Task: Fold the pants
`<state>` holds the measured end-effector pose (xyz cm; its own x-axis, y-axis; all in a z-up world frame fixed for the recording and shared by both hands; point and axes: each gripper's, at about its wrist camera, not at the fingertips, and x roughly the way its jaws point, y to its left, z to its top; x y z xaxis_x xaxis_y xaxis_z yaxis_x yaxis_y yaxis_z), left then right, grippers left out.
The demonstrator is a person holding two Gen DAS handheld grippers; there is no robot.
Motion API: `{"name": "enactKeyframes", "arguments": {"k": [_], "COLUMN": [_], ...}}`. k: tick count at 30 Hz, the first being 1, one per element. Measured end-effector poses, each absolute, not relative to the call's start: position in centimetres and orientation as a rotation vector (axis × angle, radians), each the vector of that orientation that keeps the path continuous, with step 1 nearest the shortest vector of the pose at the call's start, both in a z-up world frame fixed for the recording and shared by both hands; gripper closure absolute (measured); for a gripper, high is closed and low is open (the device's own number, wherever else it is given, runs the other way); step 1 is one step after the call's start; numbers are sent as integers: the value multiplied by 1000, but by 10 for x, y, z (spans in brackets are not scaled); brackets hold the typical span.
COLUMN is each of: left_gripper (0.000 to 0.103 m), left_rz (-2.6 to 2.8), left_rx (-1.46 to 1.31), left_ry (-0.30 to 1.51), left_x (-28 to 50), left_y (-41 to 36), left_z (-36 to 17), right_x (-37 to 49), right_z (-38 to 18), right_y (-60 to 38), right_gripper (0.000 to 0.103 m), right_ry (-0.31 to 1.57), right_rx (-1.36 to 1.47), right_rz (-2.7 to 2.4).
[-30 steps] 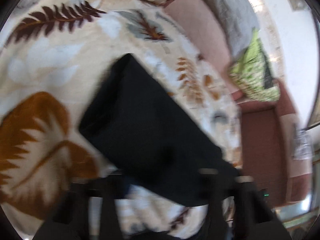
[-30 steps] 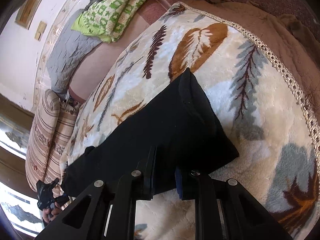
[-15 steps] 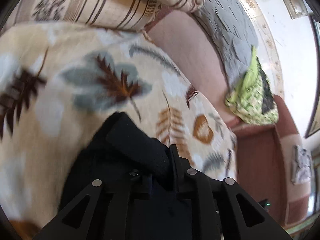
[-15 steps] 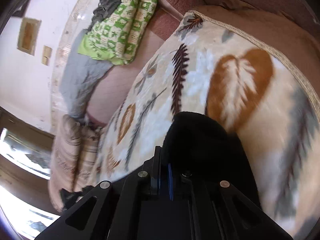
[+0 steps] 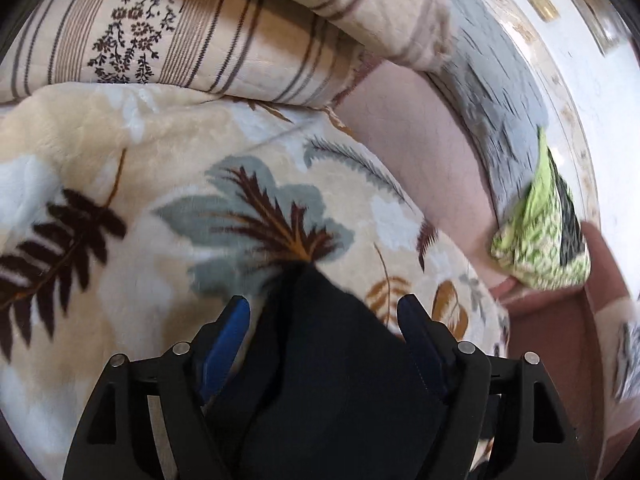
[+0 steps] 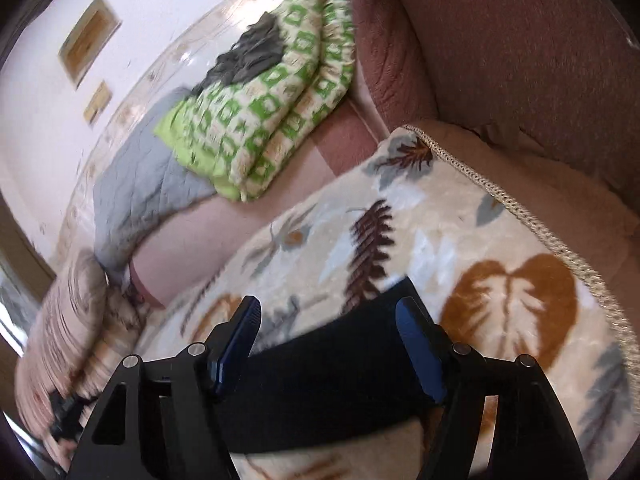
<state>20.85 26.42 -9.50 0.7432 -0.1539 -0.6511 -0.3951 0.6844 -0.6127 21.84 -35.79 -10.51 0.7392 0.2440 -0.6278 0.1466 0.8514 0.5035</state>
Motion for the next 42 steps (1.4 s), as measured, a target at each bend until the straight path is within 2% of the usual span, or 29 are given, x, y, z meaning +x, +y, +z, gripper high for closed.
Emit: {"name": "enactKeyframes", "arguments": {"k": [6, 10, 12, 17, 23, 42], "left_gripper": [27, 27, 27, 27, 27, 27], "left_rz": [228, 305, 313, 303, 358, 323], "left_rx": [-368, -65, -6, 7, 59, 28], "left_ry": [879, 906, 885, 841, 835, 836], "left_x": [190, 164, 144, 89, 69, 75], "left_y": [186, 115, 86, 41, 15, 30], "left_z": [-74, -59, -47, -30, -29, -34], "right_x": [176, 133, 106, 48, 13, 12], "right_z": [-101, -76, -59, -36, -38, -35], "right_y": [-296, -249, -231, -210, -201, -205], "right_gripper": [31, 30, 21, 20, 20, 20], "right_ry": [954, 962, 927, 881, 812, 780], "right_rx": [291, 124, 69, 49, 5, 15], "right_rz": [121, 91, 48, 40, 1, -30]}}
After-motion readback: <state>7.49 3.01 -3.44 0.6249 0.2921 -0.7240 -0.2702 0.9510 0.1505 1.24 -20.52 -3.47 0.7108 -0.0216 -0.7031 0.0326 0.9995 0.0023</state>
